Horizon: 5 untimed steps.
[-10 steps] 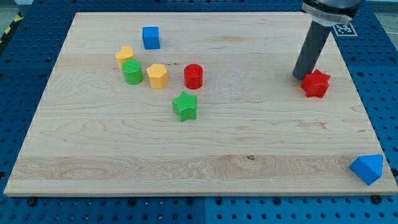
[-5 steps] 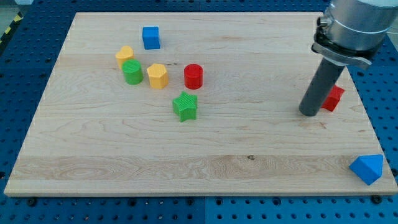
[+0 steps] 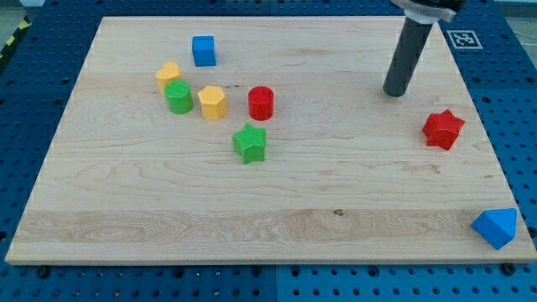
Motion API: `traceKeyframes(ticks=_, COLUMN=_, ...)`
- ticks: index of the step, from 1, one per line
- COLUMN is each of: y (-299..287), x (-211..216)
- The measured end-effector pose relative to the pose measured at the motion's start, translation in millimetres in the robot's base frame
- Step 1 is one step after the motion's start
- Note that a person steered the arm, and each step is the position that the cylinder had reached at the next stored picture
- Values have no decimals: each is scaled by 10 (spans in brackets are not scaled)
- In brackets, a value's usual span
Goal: Move the red star close to the triangle
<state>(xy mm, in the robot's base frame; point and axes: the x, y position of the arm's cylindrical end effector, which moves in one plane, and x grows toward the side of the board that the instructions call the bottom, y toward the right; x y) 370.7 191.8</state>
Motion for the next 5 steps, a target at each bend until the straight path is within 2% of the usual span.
traceKeyframes(ticks=2, y=476, x=91)
traceKeyframes(ticks=5, y=460, x=564)
